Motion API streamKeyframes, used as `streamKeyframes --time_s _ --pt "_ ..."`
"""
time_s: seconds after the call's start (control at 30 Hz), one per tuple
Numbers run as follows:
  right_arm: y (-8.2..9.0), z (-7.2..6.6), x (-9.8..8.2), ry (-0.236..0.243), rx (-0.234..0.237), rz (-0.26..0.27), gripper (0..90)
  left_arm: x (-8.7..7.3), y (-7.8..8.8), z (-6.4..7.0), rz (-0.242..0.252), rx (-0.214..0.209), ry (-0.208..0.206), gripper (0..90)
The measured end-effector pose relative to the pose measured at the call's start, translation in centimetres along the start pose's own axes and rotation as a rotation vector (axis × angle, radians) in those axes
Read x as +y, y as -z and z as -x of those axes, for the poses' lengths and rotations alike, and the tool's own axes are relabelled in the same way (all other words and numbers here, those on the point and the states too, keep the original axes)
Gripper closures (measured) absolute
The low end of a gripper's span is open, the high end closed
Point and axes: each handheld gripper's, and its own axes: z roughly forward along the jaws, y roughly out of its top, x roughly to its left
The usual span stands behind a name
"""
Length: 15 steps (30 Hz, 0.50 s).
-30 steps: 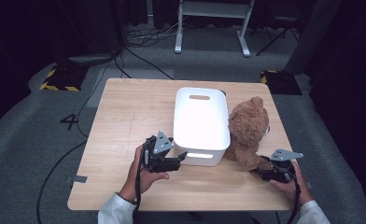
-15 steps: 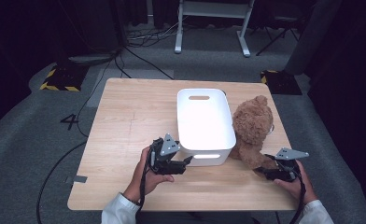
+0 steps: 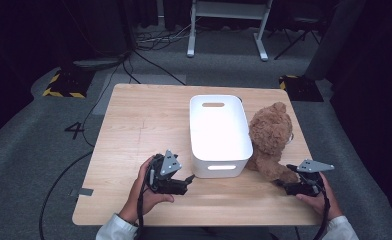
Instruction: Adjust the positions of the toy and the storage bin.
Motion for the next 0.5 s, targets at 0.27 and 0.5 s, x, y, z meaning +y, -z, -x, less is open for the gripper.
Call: streamKeyframes --time_s 0.27,0.5 --pt "1.6 -0.5 0.8 -0.007 -0.019 0.049 18.8 -3.7 -0.7 -1.4 -0.094 0.020 -0.038 16.2" --pt "2.3 -1.2 1.7 0.016 -0.031 0.077 18.8 -6.6 -1.5 -2.7 -0.173 0.034 -0.012 16.5"
